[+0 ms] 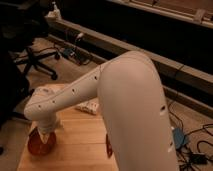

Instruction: Drag the ceramic bowl in a circle

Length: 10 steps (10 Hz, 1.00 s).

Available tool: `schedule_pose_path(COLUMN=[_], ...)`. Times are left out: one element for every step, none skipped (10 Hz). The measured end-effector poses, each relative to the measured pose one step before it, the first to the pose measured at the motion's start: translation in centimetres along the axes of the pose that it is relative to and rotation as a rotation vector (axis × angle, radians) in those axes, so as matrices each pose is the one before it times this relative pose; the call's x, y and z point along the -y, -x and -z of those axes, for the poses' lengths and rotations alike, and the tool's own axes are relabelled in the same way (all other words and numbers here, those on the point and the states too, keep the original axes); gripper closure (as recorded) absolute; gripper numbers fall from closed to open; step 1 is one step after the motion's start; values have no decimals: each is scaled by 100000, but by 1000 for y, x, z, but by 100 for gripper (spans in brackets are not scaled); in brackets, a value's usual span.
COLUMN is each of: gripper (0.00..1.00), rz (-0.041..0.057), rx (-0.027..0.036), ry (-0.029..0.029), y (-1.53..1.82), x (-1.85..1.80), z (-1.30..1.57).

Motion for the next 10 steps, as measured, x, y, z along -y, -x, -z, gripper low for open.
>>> schedule_pose_path(gripper=[35, 35, 38, 46, 58, 66, 77, 87, 96, 100], rz=[1536, 389, 313, 175, 242, 231, 848, 709, 982, 1053], rx=[-1797, -1184, -1438, -780, -496, -279, -648, -637, -818, -946], ry=[533, -252, -570, -366, -57, 80, 184, -45, -350, -838], y=[135, 140, 430, 469, 767, 549, 645, 546, 562, 571], x=[475, 318, 401, 267, 111, -14, -336, -252, -376, -290], z=[-1251, -635, -772, -496, -416, -258, -426, -350, -393, -336])
